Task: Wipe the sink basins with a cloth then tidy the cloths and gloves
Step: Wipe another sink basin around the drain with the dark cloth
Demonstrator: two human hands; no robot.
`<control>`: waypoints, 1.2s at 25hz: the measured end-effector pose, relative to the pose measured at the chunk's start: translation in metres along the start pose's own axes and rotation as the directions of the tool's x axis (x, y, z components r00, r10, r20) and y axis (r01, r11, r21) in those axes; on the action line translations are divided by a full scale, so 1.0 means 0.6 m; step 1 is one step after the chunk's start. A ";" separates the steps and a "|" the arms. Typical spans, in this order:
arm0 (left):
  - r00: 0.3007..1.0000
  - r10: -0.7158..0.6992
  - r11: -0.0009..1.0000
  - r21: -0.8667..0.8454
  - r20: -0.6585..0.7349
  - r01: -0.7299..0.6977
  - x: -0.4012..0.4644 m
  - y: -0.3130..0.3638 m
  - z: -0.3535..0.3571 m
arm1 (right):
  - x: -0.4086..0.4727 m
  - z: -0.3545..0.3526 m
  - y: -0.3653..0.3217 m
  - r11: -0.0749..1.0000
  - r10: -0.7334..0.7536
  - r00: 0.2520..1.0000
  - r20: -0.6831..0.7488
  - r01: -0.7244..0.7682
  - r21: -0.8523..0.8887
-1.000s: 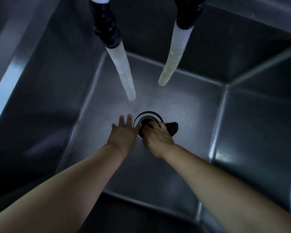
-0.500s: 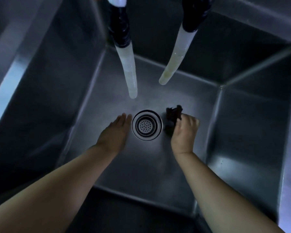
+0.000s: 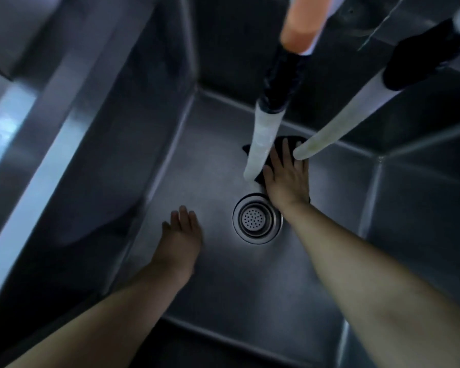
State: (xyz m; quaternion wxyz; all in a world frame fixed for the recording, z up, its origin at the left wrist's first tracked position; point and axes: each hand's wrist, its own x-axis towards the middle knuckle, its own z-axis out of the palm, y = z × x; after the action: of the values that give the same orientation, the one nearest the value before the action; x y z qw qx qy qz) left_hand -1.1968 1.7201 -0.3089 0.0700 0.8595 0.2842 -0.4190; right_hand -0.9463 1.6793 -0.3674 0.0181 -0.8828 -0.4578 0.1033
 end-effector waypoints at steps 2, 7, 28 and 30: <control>1.000 0.011 1.000 -0.014 -0.004 -0.011 0.002 -0.003 0.006 | 0.034 0.005 -0.053 0.998 -0.008 1.000 -0.010 0.009 0.054; 1.000 -0.008 0.999 -0.043 0.002 0.008 0.006 -0.008 0.014 | 0.009 0.043 -0.224 0.882 -0.466 0.868 0.170 0.471 0.009; 1.000 -0.031 0.997 -0.064 -0.003 0.030 -0.009 -0.002 0.005 | -0.108 -0.006 0.151 0.941 0.314 0.949 0.004 -0.311 -0.132; 1.000 -0.013 0.994 -0.109 0.001 0.013 -0.017 -0.011 -0.003 | -0.169 0.006 0.131 0.922 0.374 0.927 0.035 -0.368 -0.117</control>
State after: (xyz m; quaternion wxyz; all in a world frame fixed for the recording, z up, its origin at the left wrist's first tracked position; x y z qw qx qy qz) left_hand -1.2042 1.7219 -0.2989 0.1144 0.8525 0.3120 -0.4035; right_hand -0.9406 1.5508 -0.3643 -0.0627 -0.9499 -0.2876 0.1049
